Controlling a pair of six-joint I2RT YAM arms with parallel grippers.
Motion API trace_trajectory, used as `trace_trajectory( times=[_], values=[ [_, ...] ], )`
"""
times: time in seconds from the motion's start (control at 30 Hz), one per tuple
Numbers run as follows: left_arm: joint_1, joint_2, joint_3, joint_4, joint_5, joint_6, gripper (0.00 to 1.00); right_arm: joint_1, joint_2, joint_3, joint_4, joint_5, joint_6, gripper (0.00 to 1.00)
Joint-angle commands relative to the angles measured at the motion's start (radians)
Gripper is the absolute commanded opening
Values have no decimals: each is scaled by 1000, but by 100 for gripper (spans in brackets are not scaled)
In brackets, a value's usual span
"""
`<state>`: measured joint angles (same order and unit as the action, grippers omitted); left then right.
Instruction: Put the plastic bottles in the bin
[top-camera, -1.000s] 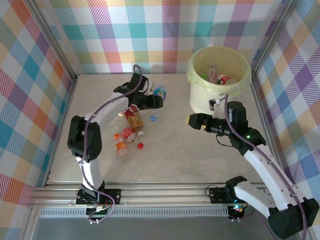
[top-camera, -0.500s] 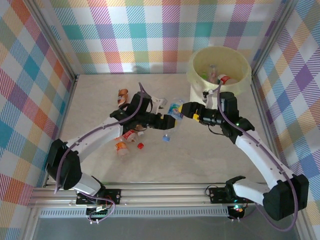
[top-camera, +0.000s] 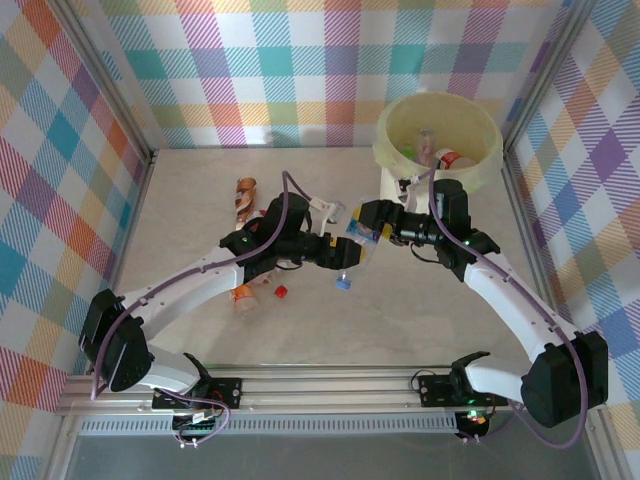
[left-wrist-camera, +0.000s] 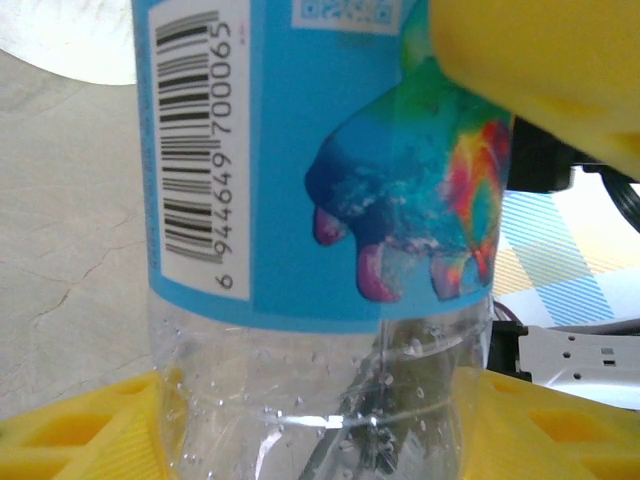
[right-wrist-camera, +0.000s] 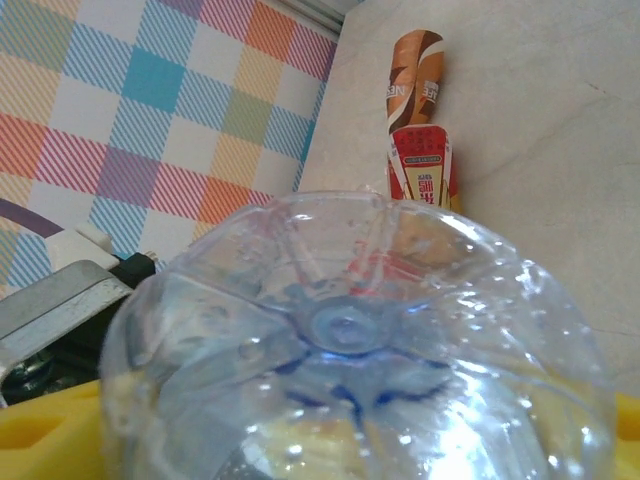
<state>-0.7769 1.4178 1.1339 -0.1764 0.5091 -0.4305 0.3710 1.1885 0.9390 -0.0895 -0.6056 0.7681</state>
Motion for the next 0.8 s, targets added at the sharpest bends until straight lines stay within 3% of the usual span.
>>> trace_trajectory(
  times=[0.0, 0.17, 0.27, 0.33, 0.4, 0.43, 0.63, 0.77],
  values=[
    [-18, 16, 13, 27, -21, -3, 67, 6, -15, 8, 27, -24, -1, 79],
    [-25, 19, 27, 14, -33, 4, 69, 6, -21, 4, 17, -10, -4, 65],
    [-27, 12, 26, 11, -44, 8, 73, 6, -26, 7, 17, -8, -4, 62],
    [-29, 1, 26, 8, -55, 20, 82, 6, -34, 14, 6, -2, -12, 62],
    [-33, -24, 26, -6, -89, 49, 98, 7, -53, 30, -27, 21, -37, 62],
    [-37, -42, 23, -13, -112, 62, 100, 6, -65, 44, -52, 38, -61, 62],
    [-37, -166, -30, -17, -203, 114, 100, 5, -137, 160, -220, 223, -232, 62],
    [-36, -224, -48, -34, -313, 26, 100, 5, -151, 272, -273, 359, -332, 63]
  ],
)
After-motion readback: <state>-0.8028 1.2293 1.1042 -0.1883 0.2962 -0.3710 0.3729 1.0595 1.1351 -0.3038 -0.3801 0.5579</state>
